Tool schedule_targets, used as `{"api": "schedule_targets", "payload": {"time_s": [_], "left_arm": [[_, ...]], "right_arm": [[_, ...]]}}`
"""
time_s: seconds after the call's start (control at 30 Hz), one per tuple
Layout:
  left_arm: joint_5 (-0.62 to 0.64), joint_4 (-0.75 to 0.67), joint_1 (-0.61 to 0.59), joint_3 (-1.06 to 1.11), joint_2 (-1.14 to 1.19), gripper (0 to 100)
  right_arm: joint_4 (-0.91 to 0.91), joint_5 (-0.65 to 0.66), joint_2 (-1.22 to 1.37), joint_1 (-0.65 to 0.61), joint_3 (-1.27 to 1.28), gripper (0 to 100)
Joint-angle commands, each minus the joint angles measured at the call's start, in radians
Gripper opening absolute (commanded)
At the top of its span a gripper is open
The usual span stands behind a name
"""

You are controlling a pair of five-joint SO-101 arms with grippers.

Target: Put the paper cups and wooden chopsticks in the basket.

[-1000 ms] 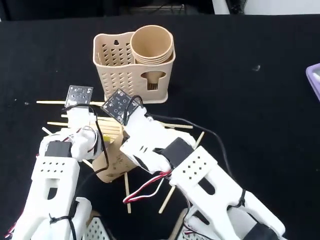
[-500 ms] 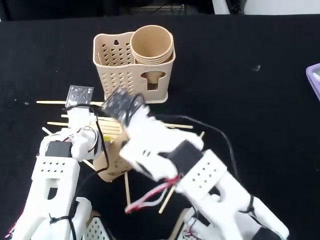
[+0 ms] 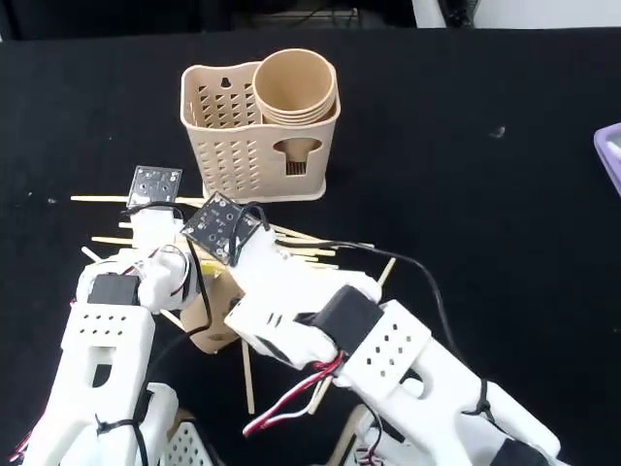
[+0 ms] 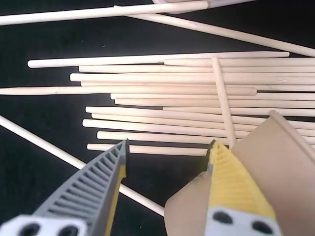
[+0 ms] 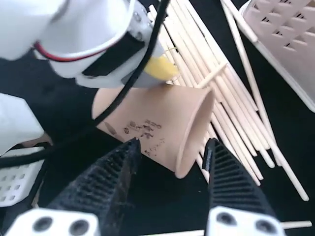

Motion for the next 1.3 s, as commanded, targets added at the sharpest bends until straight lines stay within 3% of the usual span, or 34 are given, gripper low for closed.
{"api": "schedule_targets", "payload": {"time_s": [0.0,0.23,0.47,0.63,0.73,0.97,1.27], "left_arm": [[0.002,-0.003,0.01,-0.024,0.0,27],[0.002,-0.005,0.01,-0.024,0.0,27],[0.002,-0.003,0.01,-0.024,0.0,27],[0.002,-0.003,0.01,-0.024,-0.002,27],[0.002,-0.003,0.01,-0.024,-0.002,27],[0.002,-0.003,0.01,-0.024,-0.002,27],[0.002,-0.005,0.002,-0.007,-0.009,27]], "right_arm": [[-0.037,-0.008,0.002,0.064,0.015,21.2],[-0.184,-0.006,0.002,0.066,0.15,21.1],[-0.212,-0.003,0.002,0.003,0.179,21.0],[-0.206,0.146,0.002,-0.008,0.179,8.9],[-0.206,0.161,0.002,-0.008,0.188,3.0],[-0.203,0.169,-0.005,-0.002,0.171,1.1],[0.106,0.279,-0.096,0.132,-0.174,1.1]]}}
